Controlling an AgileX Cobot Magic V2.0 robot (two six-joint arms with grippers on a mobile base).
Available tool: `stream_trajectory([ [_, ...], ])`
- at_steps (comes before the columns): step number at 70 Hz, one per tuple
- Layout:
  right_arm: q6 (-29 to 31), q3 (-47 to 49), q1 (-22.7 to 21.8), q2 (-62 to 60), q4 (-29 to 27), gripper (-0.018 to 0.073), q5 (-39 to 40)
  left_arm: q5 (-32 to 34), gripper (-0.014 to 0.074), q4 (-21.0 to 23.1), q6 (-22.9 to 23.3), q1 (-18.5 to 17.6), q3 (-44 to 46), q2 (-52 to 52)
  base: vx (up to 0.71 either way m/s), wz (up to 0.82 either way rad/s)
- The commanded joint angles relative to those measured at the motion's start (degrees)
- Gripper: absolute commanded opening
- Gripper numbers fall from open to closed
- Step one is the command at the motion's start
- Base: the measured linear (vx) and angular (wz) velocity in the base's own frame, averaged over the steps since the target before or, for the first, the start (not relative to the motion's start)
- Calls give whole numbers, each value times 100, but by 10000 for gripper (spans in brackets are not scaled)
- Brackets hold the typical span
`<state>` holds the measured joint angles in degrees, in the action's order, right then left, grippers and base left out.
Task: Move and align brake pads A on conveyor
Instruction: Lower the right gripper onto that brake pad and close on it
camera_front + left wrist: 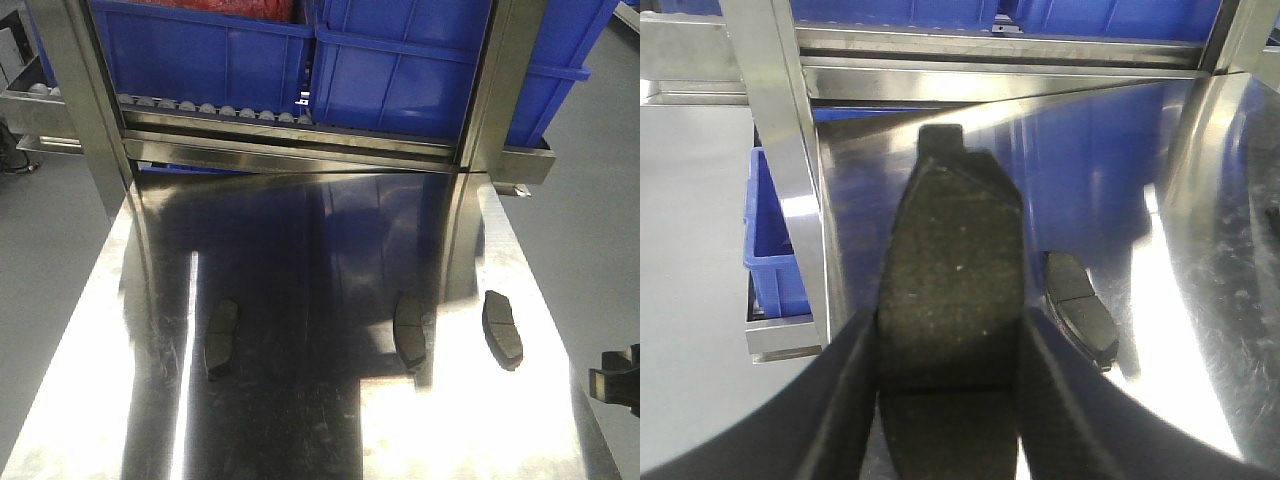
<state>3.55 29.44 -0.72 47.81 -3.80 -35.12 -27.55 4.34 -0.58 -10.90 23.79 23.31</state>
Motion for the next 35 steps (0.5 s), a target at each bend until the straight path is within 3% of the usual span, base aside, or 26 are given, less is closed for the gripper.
stream_trajectory([
  [1,197,234,81,31,-4,412,301,555,-6,77,23,-23,175,26,0,0],
  [9,332,554,522,363,-3,415,149,555,-6,77,23,-23,175,26,0,0],
  [17,87,997,964,973,82,415,73,555,-6,77,23,-23,175,26,0,0],
  [35,-859,2080,1069,2784,308,434,-97,555,-6,77,23,-23,175,26,0,0],
])
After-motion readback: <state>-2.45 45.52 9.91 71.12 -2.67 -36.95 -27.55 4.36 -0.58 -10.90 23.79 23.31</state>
